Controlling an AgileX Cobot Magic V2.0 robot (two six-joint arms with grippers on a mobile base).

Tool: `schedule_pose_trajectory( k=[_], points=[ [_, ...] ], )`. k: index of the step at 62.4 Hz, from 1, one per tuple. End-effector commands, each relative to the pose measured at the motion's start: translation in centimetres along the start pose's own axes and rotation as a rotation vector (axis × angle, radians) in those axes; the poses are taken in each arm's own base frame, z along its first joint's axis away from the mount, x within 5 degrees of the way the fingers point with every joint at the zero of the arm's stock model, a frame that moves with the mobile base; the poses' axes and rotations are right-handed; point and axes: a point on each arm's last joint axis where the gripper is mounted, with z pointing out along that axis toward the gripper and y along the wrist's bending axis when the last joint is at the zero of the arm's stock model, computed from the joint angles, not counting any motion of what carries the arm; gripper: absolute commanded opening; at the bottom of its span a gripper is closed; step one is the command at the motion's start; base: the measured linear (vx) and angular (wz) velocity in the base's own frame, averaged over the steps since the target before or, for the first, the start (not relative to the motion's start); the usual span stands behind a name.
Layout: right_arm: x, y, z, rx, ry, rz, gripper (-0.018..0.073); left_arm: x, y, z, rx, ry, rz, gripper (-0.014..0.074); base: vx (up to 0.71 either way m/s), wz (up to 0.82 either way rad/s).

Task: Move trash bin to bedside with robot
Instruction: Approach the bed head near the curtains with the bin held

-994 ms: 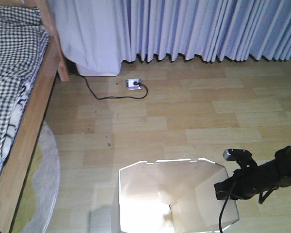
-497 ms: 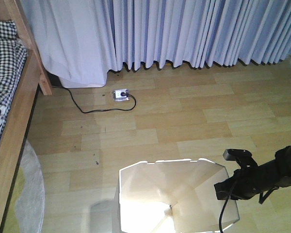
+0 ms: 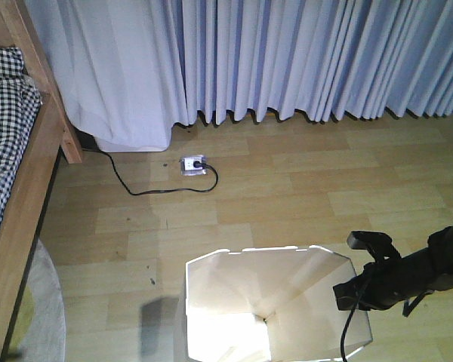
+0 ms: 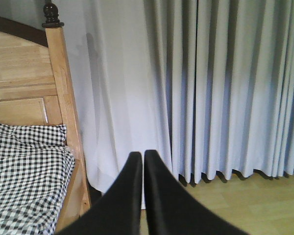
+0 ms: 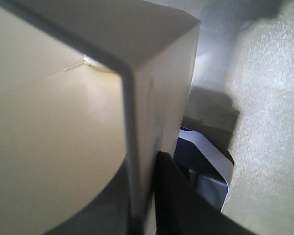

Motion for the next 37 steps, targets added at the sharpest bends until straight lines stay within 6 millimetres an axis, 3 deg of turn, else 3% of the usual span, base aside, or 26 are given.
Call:
schedule_pose_trajectory(
  k=[1,37],
  points=[
    [-1.63,2.34,-1.67,-0.203,-0.118,-0.033,-0.0005,-0.36,-0.04,-0.08,0.007,-0.077,-0.023,-0.0006,0.22,0.07],
    [-1.63,2.34,-1.67,-0.203,-0.118,-0.033,-0.0005,-0.36,-0.04,-0.08,0.007,-0.077,-0.023,-0.0006,0.18,0.07]
  ],
)
